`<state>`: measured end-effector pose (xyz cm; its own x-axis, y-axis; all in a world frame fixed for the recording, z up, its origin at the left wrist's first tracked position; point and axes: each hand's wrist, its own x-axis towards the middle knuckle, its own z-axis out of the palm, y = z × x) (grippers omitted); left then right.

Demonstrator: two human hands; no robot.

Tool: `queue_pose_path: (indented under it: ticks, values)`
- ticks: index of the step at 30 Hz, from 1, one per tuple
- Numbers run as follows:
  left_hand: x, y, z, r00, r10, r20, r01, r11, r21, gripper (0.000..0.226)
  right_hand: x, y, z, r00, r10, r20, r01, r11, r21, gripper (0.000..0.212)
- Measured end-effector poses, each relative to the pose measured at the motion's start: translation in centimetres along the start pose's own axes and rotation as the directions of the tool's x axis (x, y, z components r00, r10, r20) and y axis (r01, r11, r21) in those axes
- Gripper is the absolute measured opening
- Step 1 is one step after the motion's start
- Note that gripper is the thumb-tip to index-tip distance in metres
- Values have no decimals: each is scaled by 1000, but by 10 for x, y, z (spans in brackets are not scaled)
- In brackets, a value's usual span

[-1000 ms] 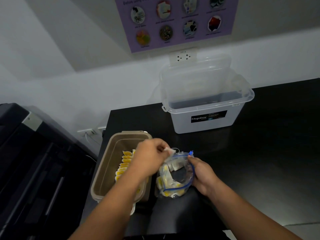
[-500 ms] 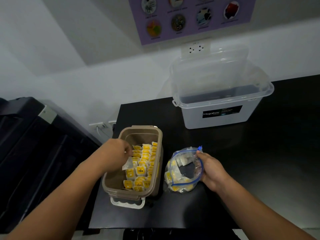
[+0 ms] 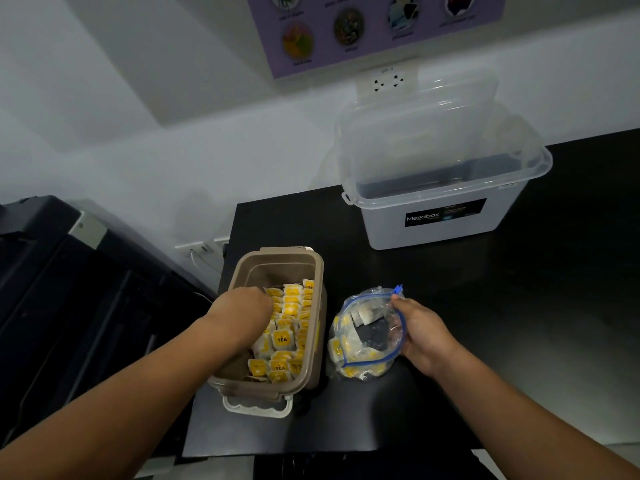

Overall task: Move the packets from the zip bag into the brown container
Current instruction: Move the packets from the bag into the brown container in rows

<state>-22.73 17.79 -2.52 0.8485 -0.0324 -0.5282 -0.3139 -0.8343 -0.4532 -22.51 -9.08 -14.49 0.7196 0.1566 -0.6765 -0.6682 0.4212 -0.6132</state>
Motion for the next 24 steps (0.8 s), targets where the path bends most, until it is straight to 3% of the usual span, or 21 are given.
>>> queue_pose_path:
  ticks: [9,20,22,24]
  values:
    - [18,4,9,971,165,171,-163,986,-25,19,4,4,0,1000,10,-16,-10,1000,-8,25]
    - [29,8,9,947,154,281,-124,985,-121,22,8,3,4,1000,18,-18,-18,999,-31,27]
    - [27,8,6,952,151,267,-121,985,-124,13,7,3,5,1000,17,-23,-18,999,-33,26]
    - [23,5,3,959,126,255,-91,985,-145,25,6,3,5,1000,17,-26,-18,999,-38,27]
